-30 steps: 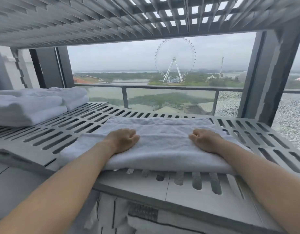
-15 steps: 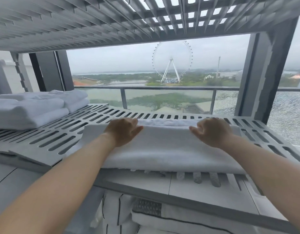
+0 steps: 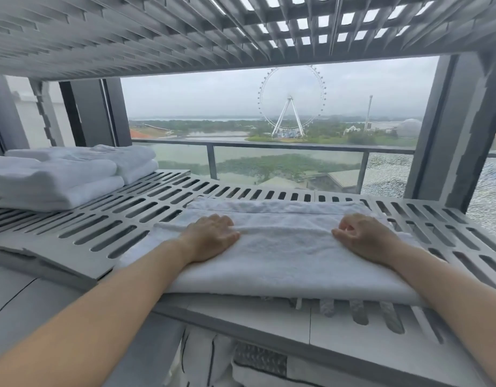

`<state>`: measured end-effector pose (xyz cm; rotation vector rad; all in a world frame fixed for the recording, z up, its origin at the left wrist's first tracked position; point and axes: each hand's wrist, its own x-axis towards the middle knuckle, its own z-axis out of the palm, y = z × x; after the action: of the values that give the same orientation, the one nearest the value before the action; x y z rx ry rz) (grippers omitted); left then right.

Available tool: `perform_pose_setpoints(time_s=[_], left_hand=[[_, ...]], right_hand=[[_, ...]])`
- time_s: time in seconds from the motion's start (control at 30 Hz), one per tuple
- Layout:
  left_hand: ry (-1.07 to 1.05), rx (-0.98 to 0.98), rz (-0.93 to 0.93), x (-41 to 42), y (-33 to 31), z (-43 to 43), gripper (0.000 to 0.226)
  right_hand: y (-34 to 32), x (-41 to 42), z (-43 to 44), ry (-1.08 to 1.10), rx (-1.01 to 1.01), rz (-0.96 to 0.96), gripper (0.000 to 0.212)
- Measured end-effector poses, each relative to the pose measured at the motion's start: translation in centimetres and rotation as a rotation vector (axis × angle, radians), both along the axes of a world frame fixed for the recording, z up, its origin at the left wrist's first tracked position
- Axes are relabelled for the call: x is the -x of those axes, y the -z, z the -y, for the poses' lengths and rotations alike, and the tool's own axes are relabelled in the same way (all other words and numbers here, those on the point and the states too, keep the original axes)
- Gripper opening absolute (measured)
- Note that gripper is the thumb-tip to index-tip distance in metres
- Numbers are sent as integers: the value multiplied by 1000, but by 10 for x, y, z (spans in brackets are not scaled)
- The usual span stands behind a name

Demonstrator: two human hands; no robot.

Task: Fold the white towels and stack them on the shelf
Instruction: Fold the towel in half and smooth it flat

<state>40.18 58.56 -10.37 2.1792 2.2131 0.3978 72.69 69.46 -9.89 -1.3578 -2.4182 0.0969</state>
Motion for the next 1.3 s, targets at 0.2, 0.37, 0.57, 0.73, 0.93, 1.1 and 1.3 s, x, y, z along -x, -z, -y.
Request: perform_pose_setpoints(time_s=[0.2, 0.37, 0.57, 0.73, 0.93, 1.1, 1.3], left_hand=[[-7, -5, -19, -4, -1, 10, 41], [9, 58, -26, -2, -1, 5, 40], [41, 91, -14, 5, -3, -21, 36], [-1, 175, 27, 8, -12, -61, 30], [132, 131, 67, -35, -29, -121, 34], [210, 219, -37, -49, -8, -174, 56], [-52, 298, -108, -18, -4, -195, 70]], right_hand=[[-1, -1, 7, -8, -16, -68, 21], [1, -3, 3, -22, -6, -53, 21], [2, 2, -25, 4, 57, -51, 32], [2, 10, -54, 83, 64, -17, 34], [-5, 67, -77, 1, 38, 14, 26], [6, 116, -108, -122, 215, 57, 48], [7, 103, -142, 145, 290, 282, 66]])
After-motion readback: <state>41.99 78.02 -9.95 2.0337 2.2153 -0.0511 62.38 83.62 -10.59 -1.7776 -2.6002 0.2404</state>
